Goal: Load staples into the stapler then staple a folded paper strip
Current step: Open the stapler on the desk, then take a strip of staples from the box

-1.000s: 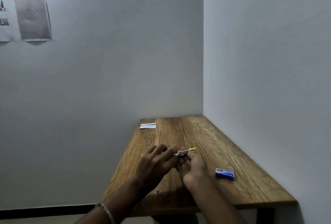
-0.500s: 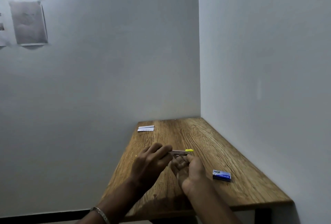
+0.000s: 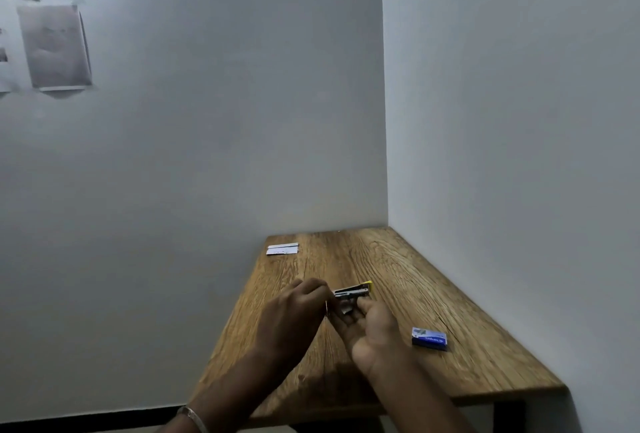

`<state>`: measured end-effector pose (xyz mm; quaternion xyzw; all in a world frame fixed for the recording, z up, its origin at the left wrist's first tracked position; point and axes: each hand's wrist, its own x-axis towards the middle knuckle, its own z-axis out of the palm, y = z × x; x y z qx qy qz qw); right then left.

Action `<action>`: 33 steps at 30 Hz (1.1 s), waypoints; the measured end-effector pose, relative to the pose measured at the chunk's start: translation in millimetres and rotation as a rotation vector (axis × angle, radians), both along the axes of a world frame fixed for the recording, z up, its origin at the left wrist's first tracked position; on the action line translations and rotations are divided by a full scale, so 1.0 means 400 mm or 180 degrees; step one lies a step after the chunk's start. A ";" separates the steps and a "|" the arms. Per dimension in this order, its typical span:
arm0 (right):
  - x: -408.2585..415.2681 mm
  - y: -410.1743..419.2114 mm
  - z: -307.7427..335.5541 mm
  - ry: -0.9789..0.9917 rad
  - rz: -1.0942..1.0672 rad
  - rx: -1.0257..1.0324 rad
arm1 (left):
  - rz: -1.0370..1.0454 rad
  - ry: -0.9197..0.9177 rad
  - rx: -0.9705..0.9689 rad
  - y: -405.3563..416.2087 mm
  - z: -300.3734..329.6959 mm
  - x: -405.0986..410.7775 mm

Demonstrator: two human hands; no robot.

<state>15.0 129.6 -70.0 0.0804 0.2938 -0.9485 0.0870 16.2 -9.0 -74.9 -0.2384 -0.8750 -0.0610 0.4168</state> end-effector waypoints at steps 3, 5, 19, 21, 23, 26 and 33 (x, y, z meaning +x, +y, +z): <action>-0.003 0.020 -0.001 0.0126 0.0150 0.0190 | 0.0063 -0.0401 0.0641 0.003 0.009 -0.005; -0.008 0.034 -0.008 0.0142 0.0256 0.0345 | 0.0122 -0.0598 0.0954 0.001 0.009 -0.013; -0.175 0.296 -0.019 0.1037 -0.0569 0.3494 | -0.0005 -0.1610 0.1278 -0.024 -0.040 -0.081; -0.193 0.335 -0.026 0.1251 -0.0662 0.4525 | -0.0060 -0.1754 0.1222 -0.028 -0.047 -0.093; -0.206 0.360 -0.044 0.1493 -0.0523 0.5320 | -0.0095 -0.1856 0.1185 -0.032 -0.055 -0.102; -0.224 0.372 -0.078 0.1781 -0.0334 0.5862 | -0.0108 -0.1890 0.1151 -0.035 -0.065 -0.111; -0.246 0.375 -0.111 0.1786 -0.0265 0.5913 | -0.0136 -0.2053 0.1082 -0.044 -0.085 -0.128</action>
